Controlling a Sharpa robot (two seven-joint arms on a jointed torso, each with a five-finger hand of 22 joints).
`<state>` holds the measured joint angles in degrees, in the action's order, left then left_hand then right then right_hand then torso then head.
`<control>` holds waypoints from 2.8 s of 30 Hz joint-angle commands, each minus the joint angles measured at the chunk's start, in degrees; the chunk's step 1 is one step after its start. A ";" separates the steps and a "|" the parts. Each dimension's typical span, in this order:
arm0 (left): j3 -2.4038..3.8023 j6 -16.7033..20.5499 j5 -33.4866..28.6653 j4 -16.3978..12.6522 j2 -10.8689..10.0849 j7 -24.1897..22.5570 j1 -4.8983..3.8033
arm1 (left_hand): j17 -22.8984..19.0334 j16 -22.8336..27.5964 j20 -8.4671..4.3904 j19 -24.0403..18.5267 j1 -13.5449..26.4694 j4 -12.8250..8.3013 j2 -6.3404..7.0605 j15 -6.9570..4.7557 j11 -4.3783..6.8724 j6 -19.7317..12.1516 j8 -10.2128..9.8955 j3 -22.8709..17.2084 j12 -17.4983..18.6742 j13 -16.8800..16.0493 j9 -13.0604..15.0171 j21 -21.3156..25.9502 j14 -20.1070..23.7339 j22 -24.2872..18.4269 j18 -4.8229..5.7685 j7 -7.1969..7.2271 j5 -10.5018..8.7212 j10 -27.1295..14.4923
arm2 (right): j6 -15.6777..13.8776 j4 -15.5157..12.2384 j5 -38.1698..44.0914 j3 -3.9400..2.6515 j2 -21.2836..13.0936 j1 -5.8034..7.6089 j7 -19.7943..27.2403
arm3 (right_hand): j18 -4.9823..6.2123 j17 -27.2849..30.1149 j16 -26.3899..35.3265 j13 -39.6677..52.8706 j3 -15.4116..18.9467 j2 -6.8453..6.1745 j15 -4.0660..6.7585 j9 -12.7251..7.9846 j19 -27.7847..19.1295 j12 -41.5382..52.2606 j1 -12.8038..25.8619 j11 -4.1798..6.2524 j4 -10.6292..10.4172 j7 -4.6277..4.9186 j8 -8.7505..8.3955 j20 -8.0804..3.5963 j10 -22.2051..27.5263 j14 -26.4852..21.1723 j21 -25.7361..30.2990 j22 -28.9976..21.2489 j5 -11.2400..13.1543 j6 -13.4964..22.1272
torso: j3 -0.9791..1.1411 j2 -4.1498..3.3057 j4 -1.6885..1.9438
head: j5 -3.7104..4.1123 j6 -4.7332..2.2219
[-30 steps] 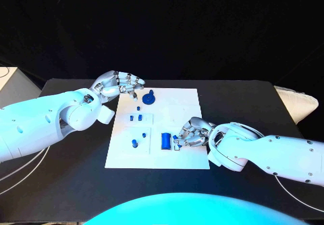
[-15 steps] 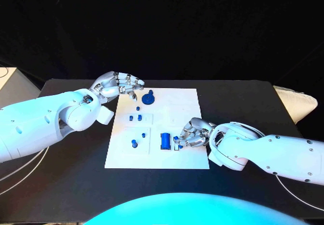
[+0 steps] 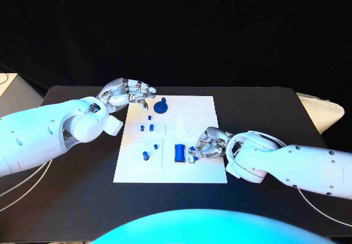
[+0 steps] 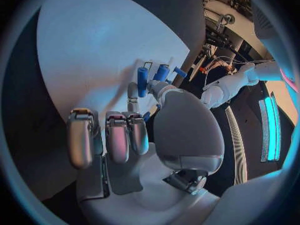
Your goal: Assemble the parts on the task board
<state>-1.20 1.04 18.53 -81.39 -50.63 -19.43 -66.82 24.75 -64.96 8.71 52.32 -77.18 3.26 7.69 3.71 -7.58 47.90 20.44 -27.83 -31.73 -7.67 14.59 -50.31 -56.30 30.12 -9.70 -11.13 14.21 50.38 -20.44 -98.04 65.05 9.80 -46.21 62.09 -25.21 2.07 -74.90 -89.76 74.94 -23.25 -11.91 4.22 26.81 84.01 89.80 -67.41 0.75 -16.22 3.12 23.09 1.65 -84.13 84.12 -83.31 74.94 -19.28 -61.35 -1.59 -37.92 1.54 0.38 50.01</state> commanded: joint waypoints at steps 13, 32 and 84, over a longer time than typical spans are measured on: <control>0.02 -0.86 0.41 -0.15 -0.04 0.44 -0.01 | 0.04 0.27 0.30 0.16 0.31 0.45 -0.32 -0.11 -0.09 -0.29 0.26 0.09 -0.13 0.09 -0.07 0.28 0.33 -0.11 -0.83 -0.05 0.24 -0.54 | 2.24 -0.33 0.71 0.01 0.56 -0.20 0.58 | -0.83 -15.10 -0.24 15.06 0.12 -0.02 0.52 -0.06 4.73 0.20 0.50 0.47 -0.05 -0.20 0.40 -0.27 -5.87 5.88 -0.14 13.31 0.18 -0.34 | -0.01 -0.07 -0.02 | -0.04 -0.01; -0.04 -1.01 0.60 0.07 -0.01 0.56 0.00 | 0.04 0.28 0.31 0.19 0.36 0.62 -0.42 -0.08 -0.10 -0.30 0.33 0.09 -0.15 0.11 -0.08 0.39 0.37 -0.19 -0.84 -0.04 0.25 -0.61 | 4.19 -0.17 1.67 0.01 0.55 -0.21 0.24 | -1.01 -15.10 -0.24 15.06 -0.84 2.06 0.62 -0.42 4.93 0.20 4.33 0.62 -0.33 -0.35 1.10 -0.41 -5.87 5.88 -1.07 13.61 -0.77 -0.76 | 0.01 -0.05 -0.06 | 0.19 -0.01; -0.12 1.17 -3.04 1.30 0.47 -1.57 0.41 | -0.20 0.87 0.36 0.02 0.12 0.81 -0.29 -0.01 -0.17 -0.37 0.61 0.07 -0.11 0.24 -0.12 1.01 1.03 -0.59 -0.82 -0.08 0.25 -1.02 | -9.88 4.91 -19.17 -0.26 -5.96 1.84 31.80 | 2.55 -7.30 4.58 10.62 2.61 -0.55 -1.09 -2.05 0.15 -7.99 1.70 -1.57 3.44 2.22 0.18 1.01 -1.39 3.66 20.15 7.76 -2.42 5.91 | -0.05 0.56 -0.48 | -0.26 -0.01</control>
<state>-1.36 0.83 18.48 -80.06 -50.35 -18.87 -66.50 24.62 -64.22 8.71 52.32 -76.96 3.72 7.47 3.68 -7.80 47.91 20.90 -27.68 -31.73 -7.51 14.55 -49.47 -55.50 29.55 -9.70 -11.13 14.21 49.75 -26.59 -94.03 56.65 9.66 -52.17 63.54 -7.46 4.01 -74.92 -85.37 74.93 -20.78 -12.46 3.48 24.81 83.91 82.13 -65.46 -0.59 -12.77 5.34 23.47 2.40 -83.99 84.03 -63.73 74.93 -21.87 -55.65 -1.59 -37.53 1.27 0.19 50.01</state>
